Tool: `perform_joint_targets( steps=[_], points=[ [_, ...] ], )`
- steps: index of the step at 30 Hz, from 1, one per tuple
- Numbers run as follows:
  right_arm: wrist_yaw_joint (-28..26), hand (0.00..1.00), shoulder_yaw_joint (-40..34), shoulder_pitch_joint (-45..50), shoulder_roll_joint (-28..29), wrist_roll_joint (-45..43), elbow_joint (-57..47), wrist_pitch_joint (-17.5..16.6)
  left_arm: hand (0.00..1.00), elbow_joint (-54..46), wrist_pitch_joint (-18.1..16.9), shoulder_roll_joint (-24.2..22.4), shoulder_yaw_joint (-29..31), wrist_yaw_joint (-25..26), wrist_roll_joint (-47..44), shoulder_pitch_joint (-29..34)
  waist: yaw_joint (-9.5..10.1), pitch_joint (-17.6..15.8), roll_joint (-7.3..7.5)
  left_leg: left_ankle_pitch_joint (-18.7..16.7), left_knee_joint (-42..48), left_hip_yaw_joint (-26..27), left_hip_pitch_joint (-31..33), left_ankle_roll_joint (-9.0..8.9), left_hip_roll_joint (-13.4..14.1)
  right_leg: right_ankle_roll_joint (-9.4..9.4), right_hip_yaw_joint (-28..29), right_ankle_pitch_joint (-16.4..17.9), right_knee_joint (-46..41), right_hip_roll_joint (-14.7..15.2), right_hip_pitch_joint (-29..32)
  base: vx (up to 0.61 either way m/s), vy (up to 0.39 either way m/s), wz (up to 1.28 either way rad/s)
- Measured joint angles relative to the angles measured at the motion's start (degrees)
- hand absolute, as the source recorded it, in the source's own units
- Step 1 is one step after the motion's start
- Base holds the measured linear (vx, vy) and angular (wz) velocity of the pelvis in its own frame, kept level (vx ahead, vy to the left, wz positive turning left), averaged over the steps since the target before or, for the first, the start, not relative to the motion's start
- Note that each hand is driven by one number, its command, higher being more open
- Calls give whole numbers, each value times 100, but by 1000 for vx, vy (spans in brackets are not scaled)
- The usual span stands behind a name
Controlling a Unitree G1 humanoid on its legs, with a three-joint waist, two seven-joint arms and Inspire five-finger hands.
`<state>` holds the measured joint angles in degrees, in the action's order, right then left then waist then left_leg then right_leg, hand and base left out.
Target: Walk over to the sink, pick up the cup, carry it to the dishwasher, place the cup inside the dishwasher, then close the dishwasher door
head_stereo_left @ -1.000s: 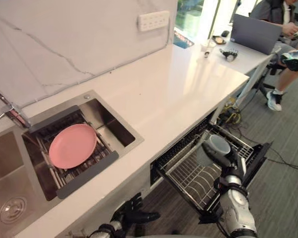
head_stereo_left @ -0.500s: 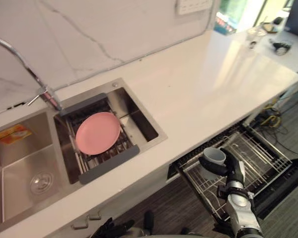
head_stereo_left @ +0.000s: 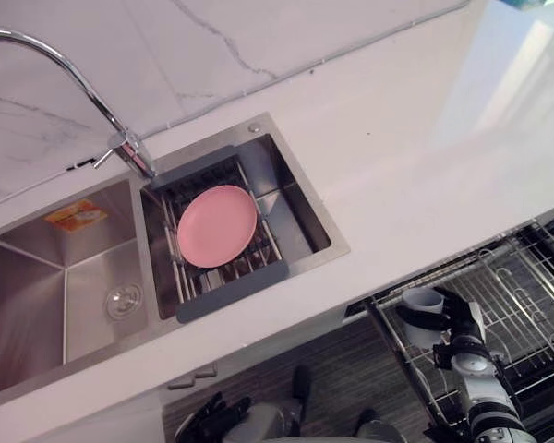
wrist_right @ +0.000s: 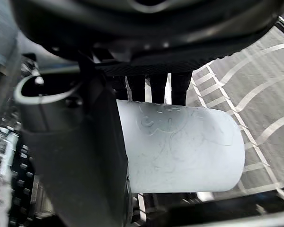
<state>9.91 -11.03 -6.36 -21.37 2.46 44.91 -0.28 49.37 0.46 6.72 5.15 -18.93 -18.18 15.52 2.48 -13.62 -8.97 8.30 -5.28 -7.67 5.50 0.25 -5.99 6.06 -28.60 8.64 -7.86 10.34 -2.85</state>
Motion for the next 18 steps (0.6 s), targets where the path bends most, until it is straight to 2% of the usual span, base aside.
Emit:
perform_joint_targets(
  steps=[2,3,7,10,12,16,18],
  points=[
    [0,0,2,-4,4,0,44,-7,100,9,1,4,-1,-8,-7,-12,-10,-4,-7,-40,-2,56,-5,-46,-2,6,-1,17,-27,25,-2,-20,-3,1],
    [0,100,0,-27,3,0,112,-13,100,29,4,11,-5,-9,-7,-31,-16,-6,-4,-54,-3,80,-6,-43,-8,11,-1,22,-38,41,-4,0,0,0],
    [-13,100,-171,-117,7,-4,556,-25,100,99,54,54,-39,-4,-7,-92,-38,-13,6,-102,-2,494,-52,-28,-6,42,-48,89,-151,161,-52,6,19,9],
    [28,100,-210,-136,46,-7,733,-65,100,98,53,122,-105,13,-8,-108,-40,-24,22,-67,27,474,-190,15,-69,47,-41,127,-172,214,-162,56,7,5],
    [79,100,-211,-127,94,-7,804,-129,100,98,68,160,-140,34,-9,-147,-42,-66,89,-66,26,475,-265,17,-83,45,-31,128,-158,216,-248,13,-21,5],
    [245,100,-199,-121,232,-81,763,-234,100,98,190,183,-172,152,-4,-198,-45,-72,108,-59,19,509,-295,26,-50,47,18,127,-99,164,-284,-40,-47,-5],
    [319,100,-117,18,416,-202,356,-234,100,98,258,185,-156,250,11,-219,-47,-60,149,-60,-4,594,-374,26,9,47,116,126,-66,122,-328,-73,-57,-21]
  ],
)
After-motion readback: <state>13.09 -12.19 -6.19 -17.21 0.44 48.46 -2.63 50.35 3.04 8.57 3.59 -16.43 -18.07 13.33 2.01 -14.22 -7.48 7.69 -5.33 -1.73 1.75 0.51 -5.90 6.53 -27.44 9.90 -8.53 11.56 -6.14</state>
